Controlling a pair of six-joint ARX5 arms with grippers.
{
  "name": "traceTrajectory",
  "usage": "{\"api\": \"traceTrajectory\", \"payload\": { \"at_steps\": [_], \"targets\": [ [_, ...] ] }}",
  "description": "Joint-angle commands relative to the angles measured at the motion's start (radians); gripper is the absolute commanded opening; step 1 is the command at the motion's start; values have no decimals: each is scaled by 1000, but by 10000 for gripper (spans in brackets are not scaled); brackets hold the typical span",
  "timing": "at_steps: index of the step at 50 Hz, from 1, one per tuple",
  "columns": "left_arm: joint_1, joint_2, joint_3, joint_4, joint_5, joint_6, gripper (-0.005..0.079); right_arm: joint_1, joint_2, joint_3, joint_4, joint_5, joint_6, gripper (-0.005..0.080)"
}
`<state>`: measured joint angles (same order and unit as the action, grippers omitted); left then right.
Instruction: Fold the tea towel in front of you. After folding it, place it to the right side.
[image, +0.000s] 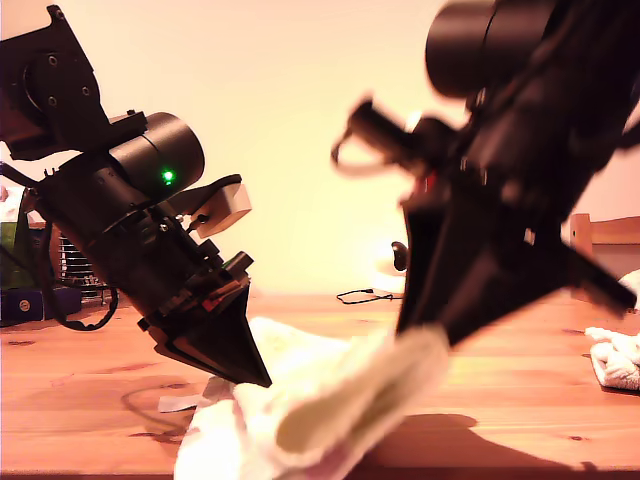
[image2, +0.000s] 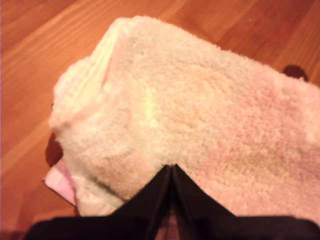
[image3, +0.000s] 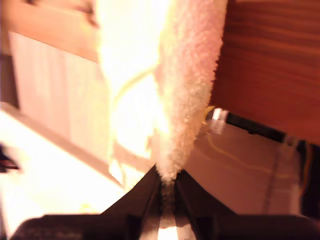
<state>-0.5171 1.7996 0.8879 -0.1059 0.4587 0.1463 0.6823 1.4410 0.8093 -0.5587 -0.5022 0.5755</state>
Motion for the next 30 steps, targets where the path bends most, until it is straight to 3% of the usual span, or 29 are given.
{"api": "traceTrajectory", "payload": {
  "at_steps": [1, 16, 30],
  "targets": [
    [-10, 14, -10, -22, 22, -18, -24, 2, -23, -18, 8, -13, 12, -10],
    [-114, 14, -10, -74, 104, -81, -24, -25, -33, -16, 128, -16, 76, -10],
    [-187, 14, -10, -80, 107, -95, -24, -94, -33, -16, 190, -12, 79, -10]
  ]
}}
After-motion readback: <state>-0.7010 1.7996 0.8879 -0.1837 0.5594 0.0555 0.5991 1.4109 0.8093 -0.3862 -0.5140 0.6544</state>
